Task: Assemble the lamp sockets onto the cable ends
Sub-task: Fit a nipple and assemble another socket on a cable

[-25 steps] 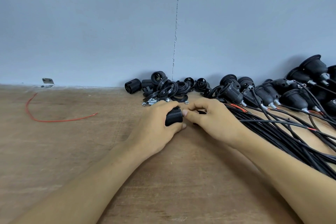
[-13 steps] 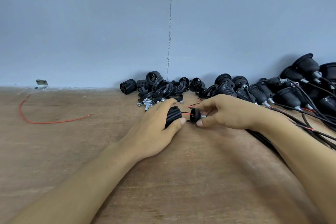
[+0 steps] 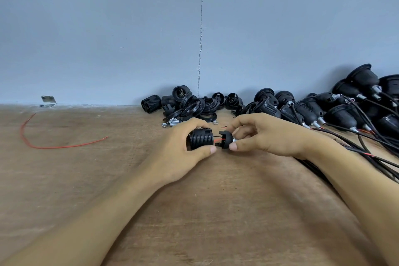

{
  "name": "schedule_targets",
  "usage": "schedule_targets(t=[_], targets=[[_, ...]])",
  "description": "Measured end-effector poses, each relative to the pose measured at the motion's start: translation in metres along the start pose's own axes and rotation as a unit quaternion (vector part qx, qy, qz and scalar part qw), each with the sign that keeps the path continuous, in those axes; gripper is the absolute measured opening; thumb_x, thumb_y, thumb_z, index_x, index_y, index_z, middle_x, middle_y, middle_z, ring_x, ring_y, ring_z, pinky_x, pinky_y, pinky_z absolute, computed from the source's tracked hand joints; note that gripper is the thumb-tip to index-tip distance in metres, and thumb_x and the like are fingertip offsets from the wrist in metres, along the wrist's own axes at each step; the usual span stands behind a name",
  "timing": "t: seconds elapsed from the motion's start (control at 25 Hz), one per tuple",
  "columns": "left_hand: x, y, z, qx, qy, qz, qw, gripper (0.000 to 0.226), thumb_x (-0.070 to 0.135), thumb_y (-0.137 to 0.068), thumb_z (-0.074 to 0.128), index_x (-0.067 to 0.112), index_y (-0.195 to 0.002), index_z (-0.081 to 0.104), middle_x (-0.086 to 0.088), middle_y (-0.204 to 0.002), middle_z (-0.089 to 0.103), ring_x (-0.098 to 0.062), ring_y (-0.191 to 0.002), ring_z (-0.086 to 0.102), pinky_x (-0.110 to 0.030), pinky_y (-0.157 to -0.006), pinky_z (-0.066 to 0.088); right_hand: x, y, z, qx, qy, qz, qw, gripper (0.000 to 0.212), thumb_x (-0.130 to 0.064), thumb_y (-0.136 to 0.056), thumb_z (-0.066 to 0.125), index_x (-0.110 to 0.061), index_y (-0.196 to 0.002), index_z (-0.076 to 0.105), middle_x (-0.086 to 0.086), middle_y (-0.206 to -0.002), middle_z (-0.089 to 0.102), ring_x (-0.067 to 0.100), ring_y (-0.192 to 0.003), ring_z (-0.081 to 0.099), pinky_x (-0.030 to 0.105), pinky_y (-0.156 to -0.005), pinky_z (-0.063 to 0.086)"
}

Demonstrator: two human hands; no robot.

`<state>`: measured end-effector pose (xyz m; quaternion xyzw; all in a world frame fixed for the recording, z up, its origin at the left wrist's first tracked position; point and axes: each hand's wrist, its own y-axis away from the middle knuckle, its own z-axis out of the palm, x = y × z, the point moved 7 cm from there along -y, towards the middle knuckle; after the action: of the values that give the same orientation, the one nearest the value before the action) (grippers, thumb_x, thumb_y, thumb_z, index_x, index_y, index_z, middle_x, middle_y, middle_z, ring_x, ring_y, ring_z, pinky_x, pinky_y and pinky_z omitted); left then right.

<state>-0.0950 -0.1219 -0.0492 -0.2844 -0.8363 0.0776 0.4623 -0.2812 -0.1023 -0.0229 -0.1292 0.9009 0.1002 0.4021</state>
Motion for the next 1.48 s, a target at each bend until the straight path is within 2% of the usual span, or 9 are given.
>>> schedule_targets(t=[0.2,0.32,0.56,0.84,1.12,1.2,1.28,1.36,1.48], targets=[[-0.001,-0.002,-0.001,-0.019,0.021,-0.005,1.0,0.041,0.045,-0.077,0.075,0.042,-0.117,0.069,0.02,-0.114,0.071,-0.003,-0.11,0.064,-0.043,-0.102,0.05,-0.001,0.001,-0.003,-0.02,0.006,-0.004,1.0,0.025,-0.026,-0.085,0.079,-0.031,-0.109,0.071,0.011,-0.094,0.073,0.005,-0.081,0.064,0.022,-0.082,0.045],[0.0,-0.002,-0.001,-0.02,0.03,-0.01,0.999,0.04,0.044,-0.076,0.076,0.043,-0.115,0.069,0.022,-0.112,0.071,-0.001,-0.108,0.064,-0.04,-0.102,0.05,-0.002,0.002,-0.004,-0.018,-0.004,-0.01,1.0,0.025,-0.028,-0.084,0.079,-0.036,-0.107,0.072,0.01,-0.084,0.067,0.008,-0.077,0.058,0.025,-0.074,0.046],[0.003,-0.002,0.001,-0.036,0.051,-0.003,0.998,0.042,0.041,-0.076,0.079,0.045,-0.117,0.07,0.021,-0.119,0.07,-0.004,-0.115,0.063,-0.043,-0.104,0.049,-0.007,0.002,-0.003,0.008,-0.007,-0.027,1.0,0.026,-0.025,-0.083,0.081,-0.032,-0.107,0.075,0.0,-0.093,0.073,-0.004,-0.079,0.064,0.008,-0.075,0.044],[0.002,-0.002,0.001,-0.036,0.051,-0.009,0.998,0.041,0.043,-0.074,0.08,0.05,-0.113,0.069,0.024,-0.117,0.069,-0.002,-0.113,0.063,-0.043,-0.102,0.05,-0.012,0.002,0.002,-0.002,0.003,-0.038,0.999,0.027,-0.025,-0.088,0.076,-0.029,-0.114,0.072,-0.002,-0.089,0.076,0.013,-0.08,0.07,0.027,-0.093,0.052],[0.005,0.0,0.002,-0.063,0.085,-0.007,0.994,0.042,0.041,-0.079,0.078,0.045,-0.119,0.069,0.024,-0.12,0.07,0.001,-0.116,0.063,-0.036,-0.107,0.047,-0.019,0.003,0.006,-0.012,0.004,-0.065,0.998,0.025,-0.026,-0.092,0.071,-0.032,-0.117,0.073,0.006,-0.098,0.077,0.011,-0.083,0.071,0.028,-0.098,0.048],[0.006,-0.001,0.004,-0.068,0.08,-0.015,0.994,0.039,0.053,-0.079,0.073,0.048,-0.117,0.068,0.024,-0.115,0.071,0.002,-0.111,0.064,-0.032,-0.101,0.048,-0.02,0.006,0.005,-0.021,-0.012,-0.064,0.998,0.022,-0.027,-0.093,0.069,-0.028,-0.115,0.074,0.006,-0.097,0.077,0.016,-0.084,0.073,0.023,-0.091,0.049],[0.004,-0.002,0.005,-0.062,0.09,-0.04,0.993,0.035,0.063,-0.078,0.065,0.049,-0.11,0.067,0.025,-0.095,0.071,0.004,-0.09,0.066,-0.027,-0.086,0.05,-0.02,0.007,0.006,-0.024,-0.04,-0.065,0.997,0.022,-0.026,-0.095,0.066,-0.02,-0.115,0.074,0.006,-0.096,0.076,0.024,-0.085,0.073,0.021,-0.083,0.051],[0.003,-0.003,0.006,-0.053,0.136,-0.072,0.987,0.024,0.062,-0.085,0.064,0.045,-0.103,0.068,0.019,-0.073,0.064,-0.003,-0.065,0.057,-0.023,-0.068,0.046,-0.021,0.006,0.006,-0.009,-0.048,-0.074,0.996,0.025,-0.025,-0.098,0.061,-0.017,-0.12,0.071,0.009,-0.096,0.076,0.03,-0.087,0.072,0.029,-0.084,0.055],[0.004,-0.001,0.009,-0.042,0.222,-0.123,0.966,0.018,0.05,-0.096,0.063,0.033,-0.093,0.067,0.01,-0.071,0.061,-0.012,-0.054,0.046,-0.018,-0.051,0.038,-0.026,0.004,0.008,0.007,-0.048,-0.087,0.995,0.032,-0.027,-0.099,0.059,-0.017,-0.129,0.065,0.012,-0.096,0.075,0.034,-0.09,0.071,0.038,-0.089,0.057]])
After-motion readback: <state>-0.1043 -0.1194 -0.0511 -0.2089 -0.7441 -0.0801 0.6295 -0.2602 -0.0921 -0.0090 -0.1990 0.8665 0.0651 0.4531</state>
